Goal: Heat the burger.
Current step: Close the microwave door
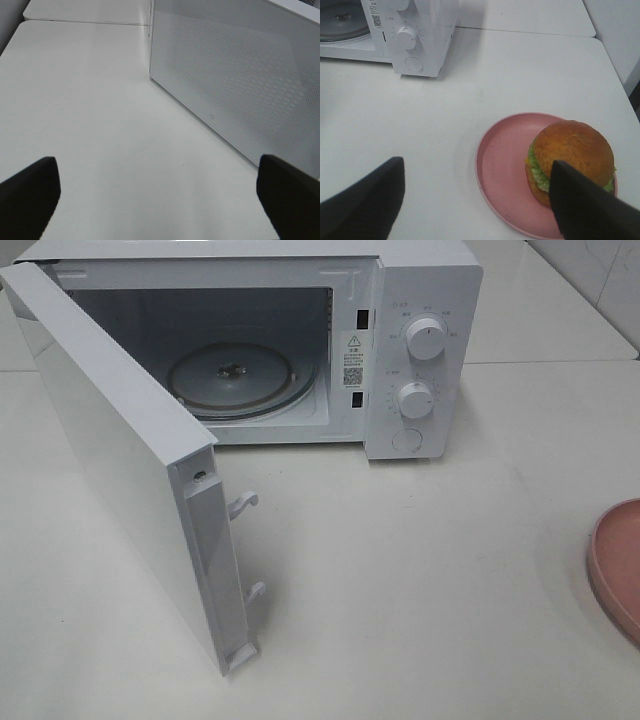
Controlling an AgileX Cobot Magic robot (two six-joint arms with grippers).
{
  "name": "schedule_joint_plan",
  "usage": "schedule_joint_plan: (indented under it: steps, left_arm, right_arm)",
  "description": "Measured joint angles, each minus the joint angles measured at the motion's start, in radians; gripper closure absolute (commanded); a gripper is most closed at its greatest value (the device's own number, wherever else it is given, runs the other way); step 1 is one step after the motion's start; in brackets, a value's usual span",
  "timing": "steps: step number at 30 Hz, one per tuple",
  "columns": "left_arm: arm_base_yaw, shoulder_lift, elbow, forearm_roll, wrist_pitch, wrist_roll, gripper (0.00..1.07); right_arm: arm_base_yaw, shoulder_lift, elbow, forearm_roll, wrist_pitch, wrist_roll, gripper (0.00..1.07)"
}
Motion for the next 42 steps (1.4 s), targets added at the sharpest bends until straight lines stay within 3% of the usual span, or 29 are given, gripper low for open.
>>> schedule_joint_plan:
  steps: [25, 28, 29, 30, 31, 32, 33, 35, 36, 38, 39, 40, 42]
  left_arm:
    - [0.0, 0.01, -0.034, -0.03, -0.001, -0.019, 0.08]
    - [0.0, 0.041, -0.044, -0.03, -0.03, -0.026, 0.18]
    - [0.0, 0.063, -0.046, -0.028, -0.054, -0.027, 0.28]
    - [0.0, 0.063, -0.046, -0.028, -0.054, -0.027, 0.28]
    - [0.0, 0.086, -0.046, -0.027, -0.082, -0.027, 0.36]
    - [0.0, 0.099, -0.046, -0.026, -0.096, -0.027, 0.5]
    - [0.0, 0.099, -0.046, -0.026, -0.096, -0.027, 0.5]
    - [0.0, 0.135, -0.046, -0.025, -0.132, -0.027, 0.71]
    - [0.0, 0.135, -0.046, -0.025, -0.132, -0.027, 0.71]
    - [0.0, 0.176, -0.046, -0.01, -0.18, -0.027, 0.9]
    - [0.0, 0.176, -0.046, -0.01, -0.18, -0.027, 0.9]
    - [0.0, 0.211, -0.046, 0.007, -0.223, -0.027, 1.02]
    - [0.0, 0.227, -0.046, 0.014, -0.249, -0.027, 1.07]
  right_arm:
    - [0.0, 0.0, 0.0, 0.0, 0.0, 0.0, 0.31]
    - [0.0, 0.0, 0.0, 0.0, 0.0, 0.0, 0.31]
    - [0.0, 0.0, 0.0, 0.0, 0.0, 0.0, 0.31]
    - [0.0, 0.0, 0.0, 0.0, 0.0, 0.0, 0.31]
    - [0.0, 0.0, 0.0, 0.0, 0.0, 0.0, 0.31]
    - [0.0, 0.0, 0.0, 0.0, 0.0, 0.0, 0.31]
    - [0.0, 0.0, 0.0, 0.0, 0.0, 0.0, 0.31]
    - [0.0, 0.0, 0.0, 0.0, 0.0, 0.0, 0.31]
    - [0.0, 0.0, 0.0, 0.0, 0.0, 0.0, 0.31]
    - [0.0, 0.0, 0.0, 0.0, 0.0, 0.0, 0.31]
    - [0.0, 0.0, 0.0, 0.0, 0.0, 0.0, 0.31]
    - [0.0, 0.0, 0.0, 0.0, 0.0, 0.0, 0.31]
    - [0.0, 0.0, 0.0, 0.0, 0.0, 0.0, 0.31]
